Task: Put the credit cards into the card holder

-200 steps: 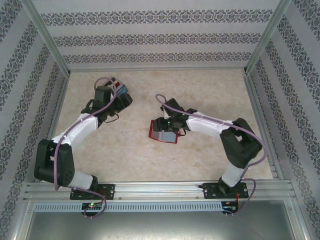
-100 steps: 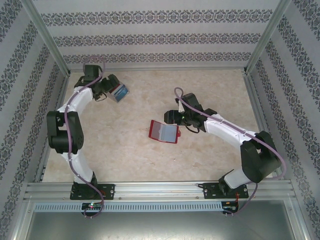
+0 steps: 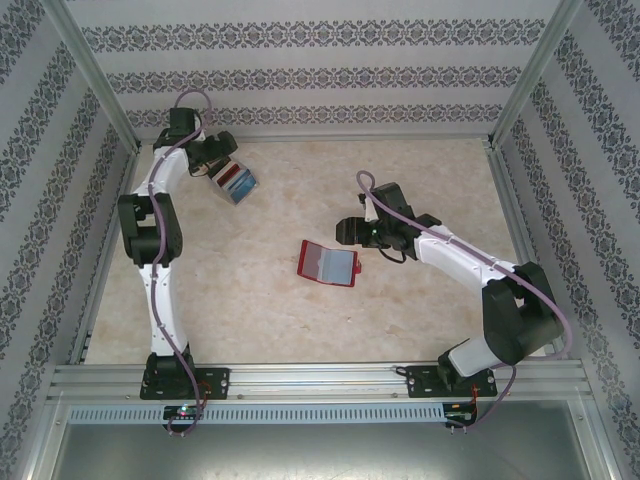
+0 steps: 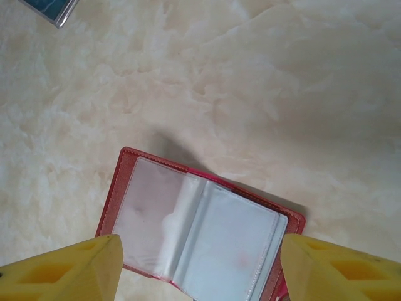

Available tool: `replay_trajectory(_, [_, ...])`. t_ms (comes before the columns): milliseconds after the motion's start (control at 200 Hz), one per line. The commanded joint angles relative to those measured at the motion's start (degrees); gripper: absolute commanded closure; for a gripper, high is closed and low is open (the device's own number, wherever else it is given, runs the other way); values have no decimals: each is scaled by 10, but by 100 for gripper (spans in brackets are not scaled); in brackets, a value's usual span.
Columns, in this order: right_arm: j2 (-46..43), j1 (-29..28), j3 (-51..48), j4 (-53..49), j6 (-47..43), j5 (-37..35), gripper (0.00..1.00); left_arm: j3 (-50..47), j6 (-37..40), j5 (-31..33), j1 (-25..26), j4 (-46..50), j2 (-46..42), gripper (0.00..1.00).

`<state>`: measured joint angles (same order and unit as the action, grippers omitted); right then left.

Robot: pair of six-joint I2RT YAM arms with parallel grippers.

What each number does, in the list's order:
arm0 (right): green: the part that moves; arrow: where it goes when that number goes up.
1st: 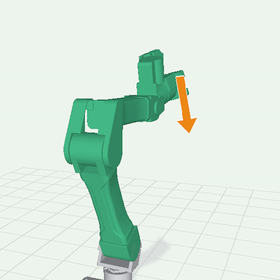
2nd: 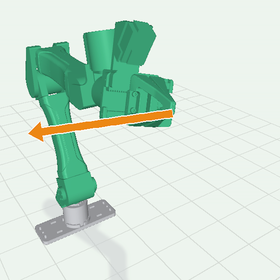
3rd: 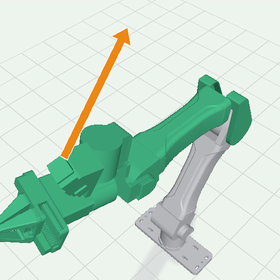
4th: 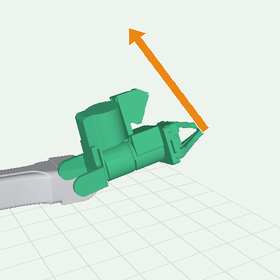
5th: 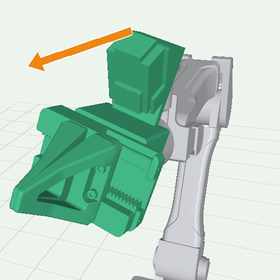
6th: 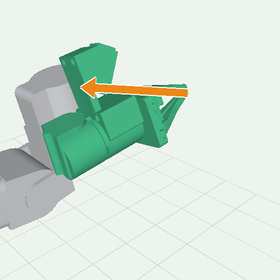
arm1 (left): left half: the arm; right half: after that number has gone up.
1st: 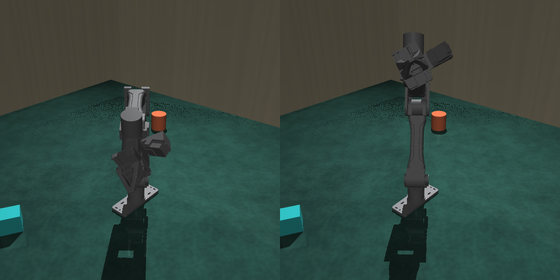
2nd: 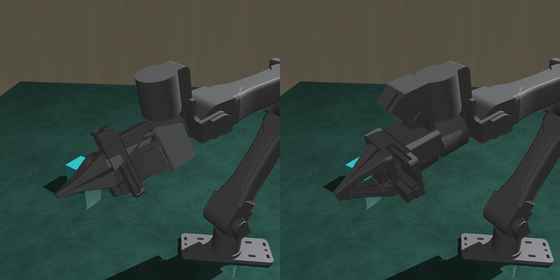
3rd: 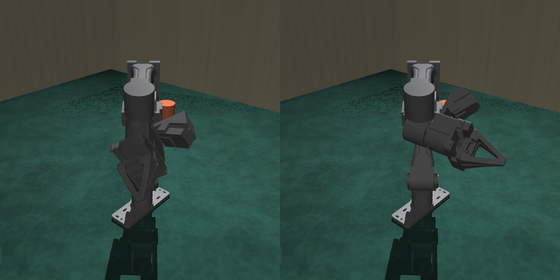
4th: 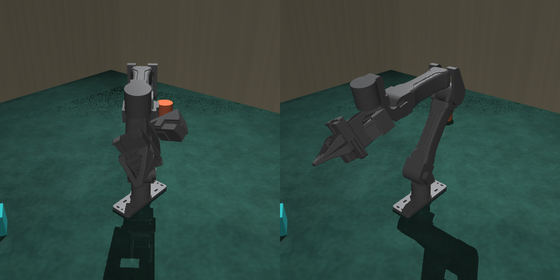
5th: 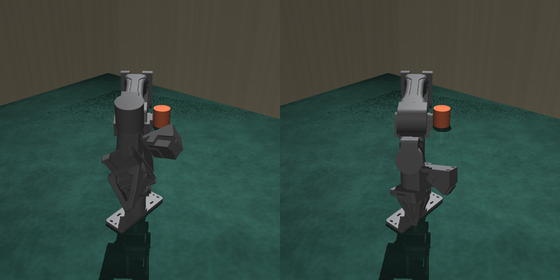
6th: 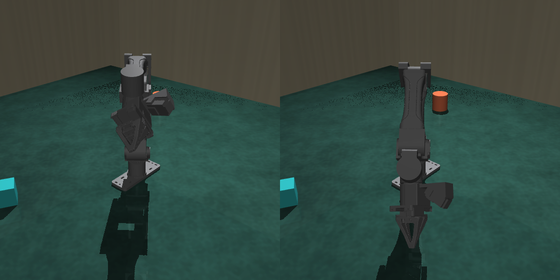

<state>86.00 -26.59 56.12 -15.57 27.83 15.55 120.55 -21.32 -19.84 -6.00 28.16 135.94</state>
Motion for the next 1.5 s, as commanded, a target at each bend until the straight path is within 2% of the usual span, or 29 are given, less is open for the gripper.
replay_trajectory(0, [8, 6, 27, -12, -17, 19, 32, 46, 68, -21, 2, 61, 36, 4])
replay_trajectory(85, [13, 7, 36, -15, -19, 27, 32, 54, 81, -45, 2, 74, 42, 9])
replay_trajectory(175, [16, 8, 36, -7, -14, 30, 32, 19, 73, -88, 5, 63, 21, 15])
replay_trajectory(250, [22, 8, 37, 1, -10, 38, 32, -46, 49, -118, 9, 28, -19, 15])
replay_trajectory(355, [29, 8, 39, 3, -1, 49, 32, -165, -14, -160, 15, -70, -93, 14])
replay_trajectory(505, [29, 8, 38, -3, 5, 52, 32, -286, -64, -161, 49, -147, -171, 14])
replay_trajectory(615, [29, 8, 34, -7, 7, 48, 32, -323, -75, -159, 87, -171, -188, 13])
replay_trajectory(794, [25, 10, 28, -7, 13, 39, 32, -299, -75, -135, 153, -178, -148, 13])
replay_trajectory(1009, [11, 14, 20, -14, 14, 26, 32, -230, -75, -146, 216, -177, -87, 14])
replay_trajectory(1119, [5, 22, 19, -19, 8, 11, 32, -213, -98, -172, 246, -185, -72, 14])
replay_trajectory(1309, [-3, 53, 25, -19, 15, 4, 32, -303, -169, -206, 283, -320, -124, 14])
replay_trajectory(1409, [-3, 62, 37, -19, 14, -4, 32, -300, -155, -210, 292, -314, -136, 14])
replay_trajectory(1494, [8, 63, 60, -21, -6, -8, 32, -349, -148, -187, 287, -347, -174, 13])
